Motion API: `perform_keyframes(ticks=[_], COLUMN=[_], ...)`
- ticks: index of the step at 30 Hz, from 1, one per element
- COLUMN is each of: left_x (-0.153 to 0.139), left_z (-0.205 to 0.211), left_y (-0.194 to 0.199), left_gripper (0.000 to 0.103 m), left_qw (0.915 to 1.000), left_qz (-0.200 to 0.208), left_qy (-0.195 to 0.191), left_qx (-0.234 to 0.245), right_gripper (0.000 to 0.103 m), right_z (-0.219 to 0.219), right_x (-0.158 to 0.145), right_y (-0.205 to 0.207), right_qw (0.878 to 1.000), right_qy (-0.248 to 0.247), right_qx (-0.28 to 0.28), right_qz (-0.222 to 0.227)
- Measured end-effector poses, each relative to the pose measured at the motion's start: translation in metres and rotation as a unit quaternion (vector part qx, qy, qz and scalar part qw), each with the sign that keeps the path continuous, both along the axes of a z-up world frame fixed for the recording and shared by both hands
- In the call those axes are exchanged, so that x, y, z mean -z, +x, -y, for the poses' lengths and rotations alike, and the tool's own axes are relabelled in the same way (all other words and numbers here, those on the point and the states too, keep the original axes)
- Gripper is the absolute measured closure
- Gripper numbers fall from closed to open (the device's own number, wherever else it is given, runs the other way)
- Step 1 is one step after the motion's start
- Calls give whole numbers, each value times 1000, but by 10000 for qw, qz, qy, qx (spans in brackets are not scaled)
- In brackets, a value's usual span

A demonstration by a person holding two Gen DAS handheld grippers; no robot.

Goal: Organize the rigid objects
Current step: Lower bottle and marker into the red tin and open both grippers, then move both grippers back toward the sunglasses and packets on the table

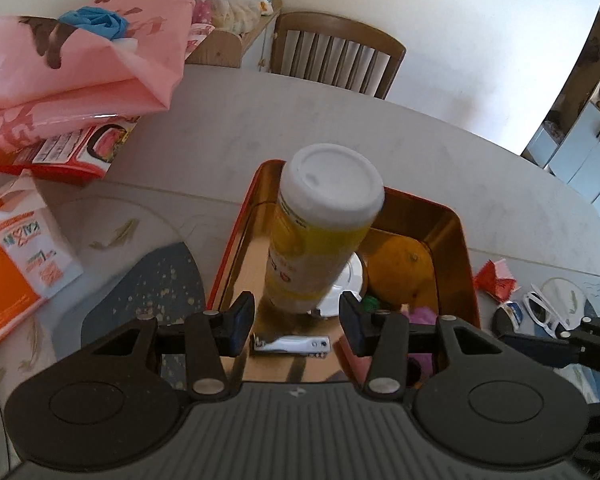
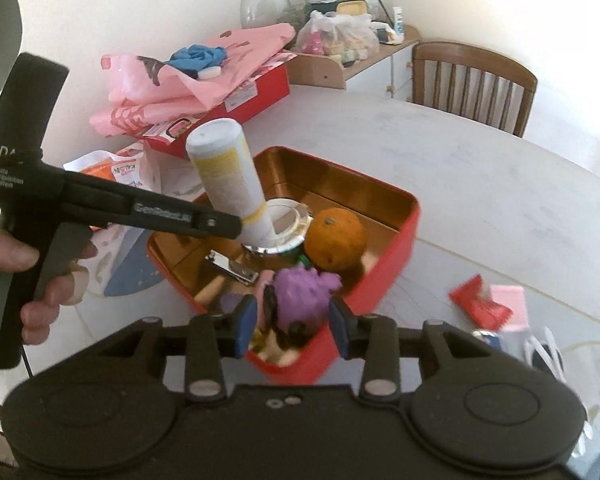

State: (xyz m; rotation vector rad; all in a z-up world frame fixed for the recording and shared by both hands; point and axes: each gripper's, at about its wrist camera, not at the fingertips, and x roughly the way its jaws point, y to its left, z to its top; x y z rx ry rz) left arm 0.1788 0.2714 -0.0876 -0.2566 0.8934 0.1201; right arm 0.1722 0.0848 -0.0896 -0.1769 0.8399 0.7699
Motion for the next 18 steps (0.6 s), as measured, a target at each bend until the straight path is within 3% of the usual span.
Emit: perform_keyframes(ticks=[12,18], left_x=[-26,-37], left_z=[47,96], left_y=[-37,-38], left_gripper=[49,33], left_qw=[9993,9977], left_qz=[304,517], left_qy=[9,30], left_qx=[208,435], right_gripper=[51,41], right_z=[86,129], right_x=[-9,-11], right_y=[-12,-13], right_qw=[9990,9977], right_qy=[-31,-76], right_qx=[441,642], right_qz=[102,186])
